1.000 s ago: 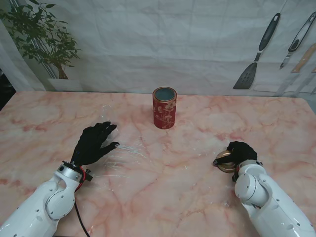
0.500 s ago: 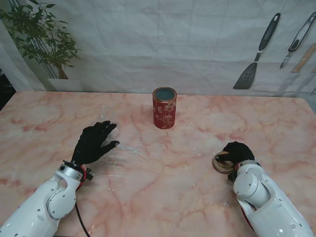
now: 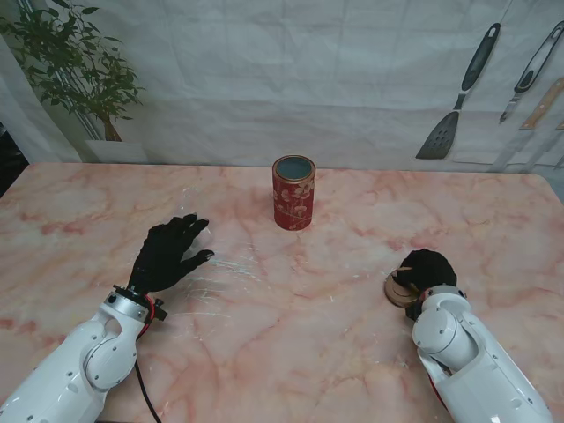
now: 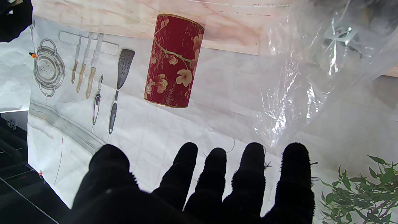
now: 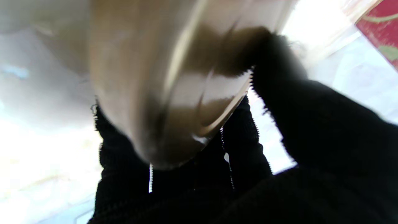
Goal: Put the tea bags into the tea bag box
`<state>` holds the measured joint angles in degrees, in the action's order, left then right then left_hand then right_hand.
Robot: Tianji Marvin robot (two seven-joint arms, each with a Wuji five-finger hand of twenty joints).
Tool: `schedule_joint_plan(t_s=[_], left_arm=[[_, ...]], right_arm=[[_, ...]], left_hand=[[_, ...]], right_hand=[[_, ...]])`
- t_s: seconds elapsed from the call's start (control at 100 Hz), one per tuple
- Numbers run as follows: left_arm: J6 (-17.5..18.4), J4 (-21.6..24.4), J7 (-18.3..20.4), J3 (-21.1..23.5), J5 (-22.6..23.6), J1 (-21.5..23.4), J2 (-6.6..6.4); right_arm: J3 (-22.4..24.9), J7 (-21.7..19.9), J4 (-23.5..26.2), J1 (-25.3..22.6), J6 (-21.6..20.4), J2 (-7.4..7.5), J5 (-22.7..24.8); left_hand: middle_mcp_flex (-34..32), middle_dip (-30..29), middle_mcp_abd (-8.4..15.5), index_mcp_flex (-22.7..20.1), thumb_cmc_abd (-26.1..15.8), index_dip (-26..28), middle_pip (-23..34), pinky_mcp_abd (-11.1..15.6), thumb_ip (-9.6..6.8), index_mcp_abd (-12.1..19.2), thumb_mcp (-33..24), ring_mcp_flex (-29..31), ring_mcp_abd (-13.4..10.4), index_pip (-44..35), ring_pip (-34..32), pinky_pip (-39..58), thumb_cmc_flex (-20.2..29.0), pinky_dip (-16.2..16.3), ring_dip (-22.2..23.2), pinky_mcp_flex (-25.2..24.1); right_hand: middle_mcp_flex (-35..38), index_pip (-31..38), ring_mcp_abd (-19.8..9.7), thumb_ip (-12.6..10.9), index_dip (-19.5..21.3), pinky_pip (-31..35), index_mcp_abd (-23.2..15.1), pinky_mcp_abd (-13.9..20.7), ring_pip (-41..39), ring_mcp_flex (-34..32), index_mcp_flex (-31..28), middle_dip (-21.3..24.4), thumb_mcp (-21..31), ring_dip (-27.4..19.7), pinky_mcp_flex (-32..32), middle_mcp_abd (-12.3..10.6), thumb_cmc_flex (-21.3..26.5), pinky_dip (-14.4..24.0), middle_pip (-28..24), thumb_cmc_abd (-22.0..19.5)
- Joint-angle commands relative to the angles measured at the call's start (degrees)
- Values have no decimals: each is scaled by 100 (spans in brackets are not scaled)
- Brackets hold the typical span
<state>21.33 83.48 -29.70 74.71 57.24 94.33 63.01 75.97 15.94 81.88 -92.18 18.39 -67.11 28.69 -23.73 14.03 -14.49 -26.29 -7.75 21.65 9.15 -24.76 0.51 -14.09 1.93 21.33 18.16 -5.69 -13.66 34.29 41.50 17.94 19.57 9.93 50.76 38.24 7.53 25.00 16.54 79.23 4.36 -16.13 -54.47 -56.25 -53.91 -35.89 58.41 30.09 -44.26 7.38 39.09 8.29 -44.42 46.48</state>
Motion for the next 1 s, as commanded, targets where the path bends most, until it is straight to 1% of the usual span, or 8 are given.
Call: schedule_joint_plan(t_s=[0.0, 0.43, 0.49, 0.61, 0.63, 0.65, 0.68, 0.99], left_arm=[[15, 51, 82, 3, -9, -27, 4], [70, 64, 157, 20, -15, -30, -4], [79, 63, 164, 18, -16, -34, -5], [84, 68, 176, 15, -6, -37, -9], [86, 68, 178, 15, -5, -38, -9], [88, 68, 183, 15, -5, -37, -10], [92, 72, 196, 17, -6, -36, -12], [83, 81, 261, 1, 7, -27, -24]], right_arm=[[20, -26, -51, 38, -50, -80, -50], [59, 135, 140, 234, -60, -132, -109], [46, 85, 162, 243, -55, -111, -49], [8, 70, 145, 291, -65, -108, -27], [-1, 77, 140, 304, -65, -110, -29], [-7, 67, 145, 314, -56, -108, -28], [-13, 40, 156, 327, -41, -104, -26], [-145, 65, 107, 562, 67, -120, 9]], left_hand=[[-68, -24, -97, -31, -28, 35, 24, 105, 193, -69, 61, 60, -23, -1, -55, 164, 140, 72, 27, 10], [-69, -27, -150, -50, -24, 35, 22, 117, 192, -113, 59, 77, -27, 7, -68, 218, 131, 95, 25, 62], [-76, -27, -145, -52, -23, 34, 24, 116, 192, -114, 59, 81, -19, 8, -71, 223, 130, 97, 26, 66], [-76, -28, -154, -54, -25, 35, 23, 125, 192, -104, 57, 86, -28, 8, -74, 236, 129, 103, 27, 75], [-77, -28, -152, -58, -25, 36, 23, 120, 192, -108, 59, 89, -24, 7, -75, 238, 127, 104, 27, 79], [-80, -27, -142, -60, -24, 36, 25, 119, 192, -115, 59, 95, -21, 7, -78, 241, 128, 105, 28, 82], [-73, -28, -155, -57, -23, 36, 22, 122, 193, -109, 60, 90, -14, 8, -77, 244, 126, 106, 28, 84], [-80, -29, -153, -69, -26, 41, 21, 110, 192, -102, 59, 107, -18, 5, -87, 308, 124, 134, 31, 137]], right_hand=[[355, 660, -69, -630, 273, 206, -544, -169, -126, -201, -776, -12, 1436, 77, -173, -460, 2424, -60, -182, -207], [409, 557, 50, -719, 276, 299, -488, 21, -239, -197, -876, -76, 1291, 86, -338, -419, 2320, 217, -76, -401], [381, 505, 58, -747, 303, 233, -486, 114, -195, -168, -845, -94, 1226, 138, -350, -426, 2311, 544, -31, -465], [300, 460, 94, -722, 306, 316, -457, 224, -193, -108, -768, -87, 1196, 156, -396, -367, 2298, 721, -2, -516], [270, 439, 115, -717, 306, 359, -436, 273, -194, -84, -742, -85, 1175, 153, -398, -340, 2302, 827, 5, -531], [238, 391, 125, -728, 329, 258, -418, 365, -196, -62, -717, -82, 1136, 125, -442, -316, 2303, 1280, 18, -560], [189, 362, 114, -728, 338, 293, -409, 530, -165, -34, -673, -81, 1109, 92, -513, -308, 2271, 1533, 28, -599], [198, 346, 247, -791, 316, 581, -375, 801, -265, -120, -653, -78, 1283, -46, -823, -242, 2094, 1944, -4, -326]])
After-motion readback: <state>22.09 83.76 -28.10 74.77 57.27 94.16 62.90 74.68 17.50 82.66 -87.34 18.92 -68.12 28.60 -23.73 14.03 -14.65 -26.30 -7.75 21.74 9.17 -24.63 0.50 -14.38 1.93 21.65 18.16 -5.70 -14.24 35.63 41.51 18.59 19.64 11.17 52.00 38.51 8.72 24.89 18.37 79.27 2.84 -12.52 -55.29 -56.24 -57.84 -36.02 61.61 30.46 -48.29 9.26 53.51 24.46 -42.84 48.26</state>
